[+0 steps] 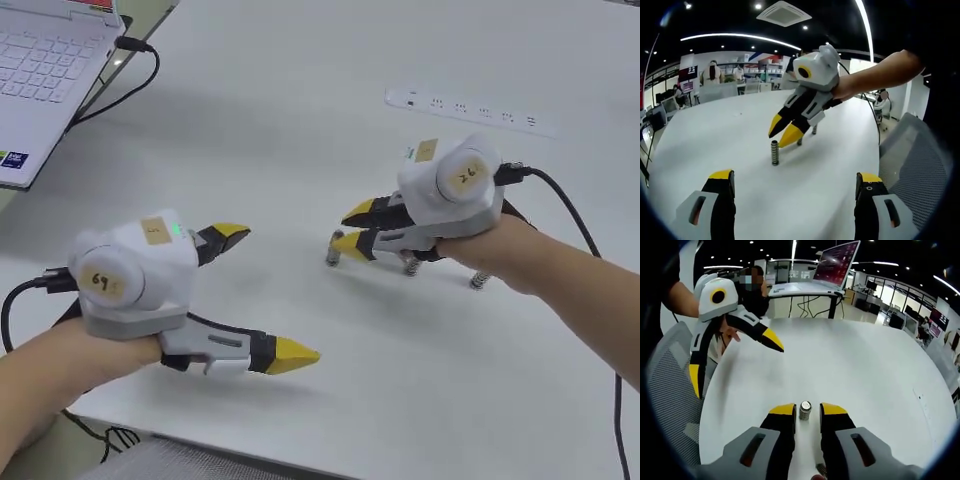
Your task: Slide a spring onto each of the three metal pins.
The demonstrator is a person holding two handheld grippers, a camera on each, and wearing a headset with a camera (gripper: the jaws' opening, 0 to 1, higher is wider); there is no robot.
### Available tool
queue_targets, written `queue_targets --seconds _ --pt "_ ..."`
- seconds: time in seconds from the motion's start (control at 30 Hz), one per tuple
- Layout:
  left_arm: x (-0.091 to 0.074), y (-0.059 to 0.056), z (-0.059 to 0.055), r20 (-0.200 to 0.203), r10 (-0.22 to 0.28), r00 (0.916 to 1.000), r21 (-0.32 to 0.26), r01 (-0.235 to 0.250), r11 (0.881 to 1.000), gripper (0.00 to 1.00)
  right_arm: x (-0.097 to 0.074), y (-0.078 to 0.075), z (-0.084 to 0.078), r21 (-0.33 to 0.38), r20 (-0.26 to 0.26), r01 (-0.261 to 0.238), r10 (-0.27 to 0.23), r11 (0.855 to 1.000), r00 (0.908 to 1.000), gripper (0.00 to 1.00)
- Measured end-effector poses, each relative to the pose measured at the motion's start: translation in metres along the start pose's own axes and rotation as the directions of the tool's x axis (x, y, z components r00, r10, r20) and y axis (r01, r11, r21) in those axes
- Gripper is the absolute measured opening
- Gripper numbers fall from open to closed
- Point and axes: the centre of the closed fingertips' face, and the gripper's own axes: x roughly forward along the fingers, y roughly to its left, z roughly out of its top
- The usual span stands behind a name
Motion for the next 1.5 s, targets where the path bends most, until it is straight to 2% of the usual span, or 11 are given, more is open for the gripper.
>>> queue_targets --seconds 0.3,0.43,0.63,0.77,0.9,1.1,1.2,1.33,1.5 --pt "0.005 0.001 0.008 0.005 -0.008 1.0000 0.017 0.008 1.000 0.99 -0.014 0.002 0.013 0.037 0.074 0.020 -0.023 0.999 0.9970 0.20" --pt "0.008 0.002 0.013 0.012 0.000 0.9999 0.022 0.000 1.000 0.98 -0.020 0.006 0.016 0.144 0.145 0.013 -0.035 0.989 0.9888 0.20" --pt "0.011 0.002 0.023 0.035 0.001 0.9994 0.010 -0.002 1.000 0.98 -0.034 0.020 0.006 0.141 0.147 0.018 -0.039 0.990 0.9884 0.21" --pt "0.015 -0.004 0.025 0.031 -0.013 0.9994 0.019 0.013 1.000 0.98 -0.047 0.022 0.003 0.158 0.166 0.037 -0.063 0.987 0.9841 0.25" --pt "0.016 -0.008 0.029 0.032 -0.022 0.9992 0.028 0.021 0.999 0.98 -0.063 0.024 0.003 0.198 0.207 0.044 -0.086 0.979 0.9746 0.30" --pt "0.016 -0.013 0.032 0.027 -0.031 0.9992 0.044 0.030 0.999 0.98 -0.084 0.036 -0.004 0.215 0.259 0.041 -0.097 0.976 0.9610 0.38" --pt "0.016 -0.016 0.033 0.020 -0.037 0.9991 0.049 0.036 0.998 0.98 -0.093 0.037 -0.011 0.233 0.265 0.061 -0.124 0.971 0.9563 0.43" --pt "0.016 -0.020 0.033 0.014 -0.044 0.9990 0.051 0.043 0.998 0.98 -0.104 0.038 -0.019 0.262 0.281 0.085 -0.161 0.961 0.9461 0.54" --pt "0.014 -0.025 0.036 0.018 -0.043 0.9989 0.057 0.042 0.997 0.99 -0.120 0.039 -0.032 0.292 0.293 0.121 -0.209 0.949 0.9329 0.63"
